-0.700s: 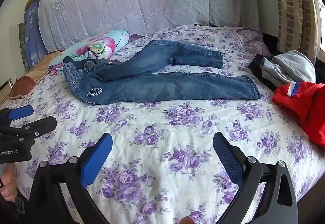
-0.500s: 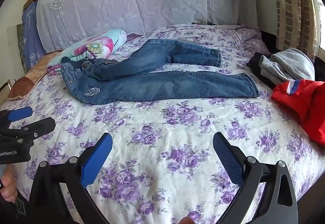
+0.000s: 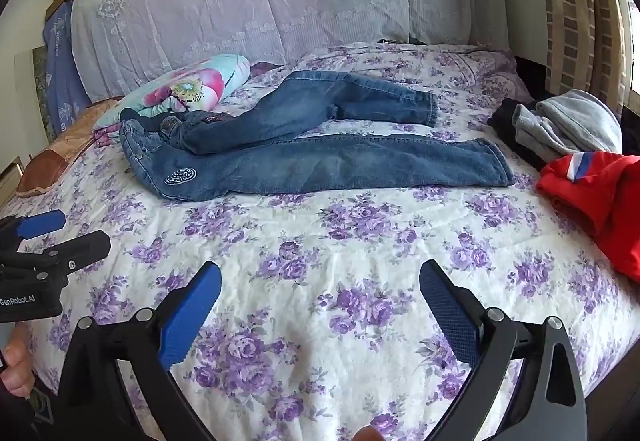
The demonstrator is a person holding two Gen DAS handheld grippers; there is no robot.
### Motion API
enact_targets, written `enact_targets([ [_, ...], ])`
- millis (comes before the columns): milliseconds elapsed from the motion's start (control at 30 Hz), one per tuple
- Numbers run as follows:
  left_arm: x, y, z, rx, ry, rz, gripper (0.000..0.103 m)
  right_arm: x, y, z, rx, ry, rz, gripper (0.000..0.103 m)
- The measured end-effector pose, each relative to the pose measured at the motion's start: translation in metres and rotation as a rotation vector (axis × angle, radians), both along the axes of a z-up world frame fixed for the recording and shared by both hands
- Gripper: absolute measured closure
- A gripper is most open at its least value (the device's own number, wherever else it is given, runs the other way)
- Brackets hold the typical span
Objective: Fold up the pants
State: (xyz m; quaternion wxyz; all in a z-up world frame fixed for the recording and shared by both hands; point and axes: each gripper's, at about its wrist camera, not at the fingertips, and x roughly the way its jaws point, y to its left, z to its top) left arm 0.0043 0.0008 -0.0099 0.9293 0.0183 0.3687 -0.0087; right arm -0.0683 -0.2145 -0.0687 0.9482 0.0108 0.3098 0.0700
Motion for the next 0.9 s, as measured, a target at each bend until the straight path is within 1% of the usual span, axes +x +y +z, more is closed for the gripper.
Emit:
enact_targets([
  [900,0.0007,-0.0012,0.0000,0.002,0.004,-0.002,0.004,0.0007,0.0022,-0.0046,0.006,0.014,0.000,0.003],
])
